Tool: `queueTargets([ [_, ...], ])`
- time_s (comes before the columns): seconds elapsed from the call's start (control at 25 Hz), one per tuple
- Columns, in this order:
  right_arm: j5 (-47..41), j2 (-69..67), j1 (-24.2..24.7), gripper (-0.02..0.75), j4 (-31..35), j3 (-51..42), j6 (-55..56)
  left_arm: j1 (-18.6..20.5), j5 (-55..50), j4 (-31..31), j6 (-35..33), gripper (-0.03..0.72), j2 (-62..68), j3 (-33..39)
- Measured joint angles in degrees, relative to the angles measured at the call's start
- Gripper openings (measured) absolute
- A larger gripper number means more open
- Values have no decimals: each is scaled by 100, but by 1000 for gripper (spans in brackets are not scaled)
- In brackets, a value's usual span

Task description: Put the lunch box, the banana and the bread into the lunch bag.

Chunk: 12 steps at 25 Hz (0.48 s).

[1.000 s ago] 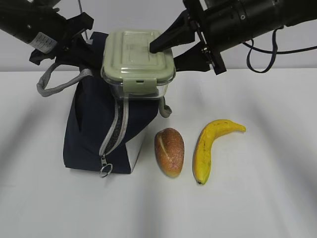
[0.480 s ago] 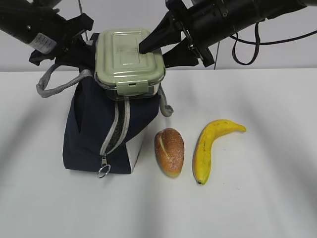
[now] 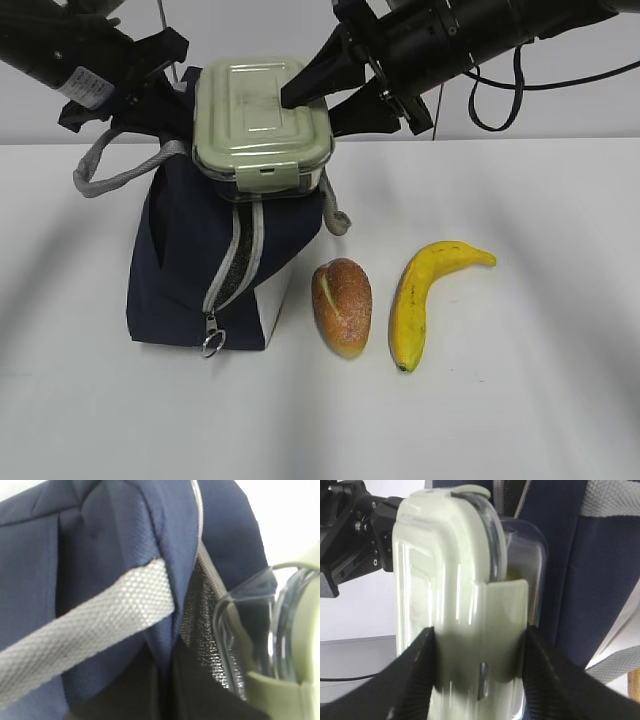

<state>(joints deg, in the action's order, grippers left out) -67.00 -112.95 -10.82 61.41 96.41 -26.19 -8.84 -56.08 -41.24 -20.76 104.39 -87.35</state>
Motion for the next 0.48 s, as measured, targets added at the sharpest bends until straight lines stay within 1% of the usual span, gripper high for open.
queueTargets([
  [0.24,176,-98,0,358,-67,0,9,0,0,0,0,-1,0,0],
  [0.4,188,-189,-12,384,-707,0,355,0,-6,0,0,-1,0,0],
  [0.48,200,-210,-12,384,-914,0,451,0,-11,0,0,-1,0,0],
])
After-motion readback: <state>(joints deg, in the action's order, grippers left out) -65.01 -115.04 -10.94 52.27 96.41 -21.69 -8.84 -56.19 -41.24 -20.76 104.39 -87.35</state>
